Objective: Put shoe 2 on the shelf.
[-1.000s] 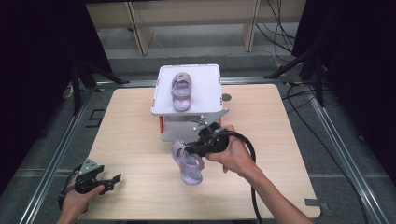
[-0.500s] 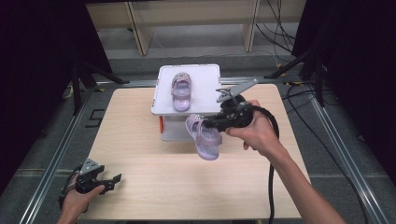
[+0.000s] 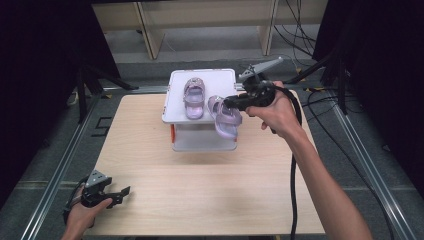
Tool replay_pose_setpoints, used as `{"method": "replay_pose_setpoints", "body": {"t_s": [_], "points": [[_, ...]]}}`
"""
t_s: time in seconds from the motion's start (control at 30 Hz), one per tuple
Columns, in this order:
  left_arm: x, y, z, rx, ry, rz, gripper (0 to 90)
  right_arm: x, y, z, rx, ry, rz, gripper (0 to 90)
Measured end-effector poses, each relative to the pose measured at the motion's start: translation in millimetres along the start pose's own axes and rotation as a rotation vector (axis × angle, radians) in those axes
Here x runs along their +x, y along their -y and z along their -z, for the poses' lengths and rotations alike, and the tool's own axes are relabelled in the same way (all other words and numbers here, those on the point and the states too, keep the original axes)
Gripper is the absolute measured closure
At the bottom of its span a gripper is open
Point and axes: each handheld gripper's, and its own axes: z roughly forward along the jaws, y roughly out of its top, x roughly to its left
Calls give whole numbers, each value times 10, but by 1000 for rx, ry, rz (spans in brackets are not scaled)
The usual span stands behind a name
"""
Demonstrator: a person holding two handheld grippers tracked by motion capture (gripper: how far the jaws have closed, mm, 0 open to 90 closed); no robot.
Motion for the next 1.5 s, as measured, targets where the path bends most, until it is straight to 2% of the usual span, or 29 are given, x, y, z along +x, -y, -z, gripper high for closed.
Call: {"method": "replay_pose_setpoints", "body": {"t_s": [0.07,0.1,0.13,0.17,0.2,0.23,0.3,0.37,0.43,0.53,0.6,0.63,0.67,0.7,0.77,0.87,0.9,0.93,1.0,1.03,1.1,1.17,1.2,1.3,1.33,1.37,1.43,1.47,1.5], "points": [[0,-1,3,-1,0,3,164,-76,-42,-73,5,23,3,842],[14,-11,7,-2,1,-21,163,-117,-63,-117,8,28,1,842],[17,-15,-9,-32,24,-35,164,-157,-85,-153,13,42,-9,842],[33,-25,3,-10,17,-72,164,-200,-105,-198,4,61,-10,842],[6,-19,-3,-26,25,-41,164,-240,-126,-230,11,65,-15,842],[-24,-13,10,-6,8,-8,163,-276,-141,-259,8,75,-9,842],[-22,-14,7,-8,10,-8,164,-355,-180,-342,14,91,-5,841],[-2,-20,2,-10,11,-31,163,-409,-199,-407,19,94,-23,841],[-19,-16,7,-7,6,-6,164,-481,-224,-485,24,108,-12,841],[-5,-19,-11,-24,22,-28,164,-547,-267,-594,35,131,-7,841],[-8,-17,-11,-24,21,-24,164,-574,-282,-631,28,147,3,840],[-19,-14,8,-6,7,-6,163,-621,-315,-691,23,156,8,840],[1,-18,5,-8,9,-33,163,-642,-329,-710,26,153,-1,839],[11,-23,-7,-30,26,-48,164,-674,-337,-737,19,162,5,839],[-7,-19,0,-30,21,-18,163,-715,-353,-776,38,173,-1,839],[-2,-19,-4,-28,21,-22,164,-761,-357,-836,49,188,0,837],[4,-22,-7,-30,26,-38,164,-788,-342,-896,56,201,-5,837],[-1,-21,-5,-30,25,-31,164,-799,-339,-908,64,206,8,837],[-6,-19,0,-27,21,-17,163,-779,-329,-949,66,193,-13,835],[-8,-19,8,-14,16,-9,164,-754,-327,-970,69,196,-7,833],[-1,-20,-2,-28,23,-24,163,-729,-324,-1015,71,194,76,827],[-9,-20,0,-35,25,-19,163,-677,-309,-1052,91,186,94,823],[-12,-19,4,-31,22,-15,164,-669,-303,-1069,94,183,118,820],[-11,-19,0,-33,24,-16,164,-635,-289,-1086,97,183,111,815],[0,-22,-5,-31,25,-33,164,-625,-285,-1100,90,191,116,810],[-1,-24,-11,-39,31,-35,163,-606,-287,-1101,90,192,96,807],[-9,-22,-2,-30,24,-26,164,-606,-291,-1116,81,201,124,802],[-11,-21,-2,-31,23,-23,163,-591,-288,-1117,91,194,103,798],[-11,-20,-2,-32,23,-21,163,-591,-284,-1118,88,194,108,790]]}}
